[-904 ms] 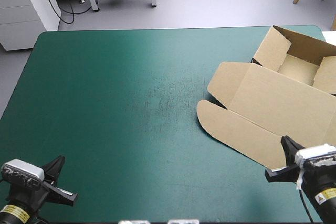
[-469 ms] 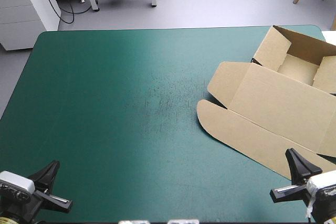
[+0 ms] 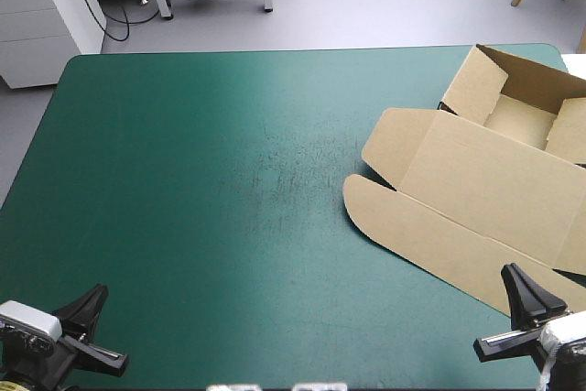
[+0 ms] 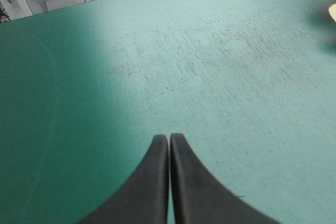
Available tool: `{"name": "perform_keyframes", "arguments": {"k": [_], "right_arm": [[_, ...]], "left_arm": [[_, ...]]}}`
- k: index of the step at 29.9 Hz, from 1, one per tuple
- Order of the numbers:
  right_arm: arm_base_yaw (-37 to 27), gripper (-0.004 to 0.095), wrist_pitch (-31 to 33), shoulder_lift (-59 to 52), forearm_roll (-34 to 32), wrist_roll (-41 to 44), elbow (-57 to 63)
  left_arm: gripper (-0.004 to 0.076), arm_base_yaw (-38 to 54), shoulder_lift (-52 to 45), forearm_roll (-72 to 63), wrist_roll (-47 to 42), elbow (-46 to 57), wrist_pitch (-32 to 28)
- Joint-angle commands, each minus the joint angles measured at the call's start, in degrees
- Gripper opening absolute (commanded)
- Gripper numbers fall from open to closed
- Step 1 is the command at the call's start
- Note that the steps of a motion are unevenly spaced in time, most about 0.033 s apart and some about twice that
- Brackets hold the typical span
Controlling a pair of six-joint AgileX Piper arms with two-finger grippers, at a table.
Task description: Fold the box
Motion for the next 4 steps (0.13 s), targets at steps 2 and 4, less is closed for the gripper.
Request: {"name": "perform_keyframes", "arguments": {"k": [2,4], "right_arm": [[0.1,-0.0019,-4.3,-1.2,0.5,-0.6,-1.5],[0.1,-0.0019,-4.5,-1.2,0.5,-0.6,-1.5]], "left_arm": [[-0.001,-0.2,-0.9,0.1,-0.3,-1.7,-4.0],[-0.001,-0.2,-0.9,0.1,-0.3,-1.7,-4.1]]}}
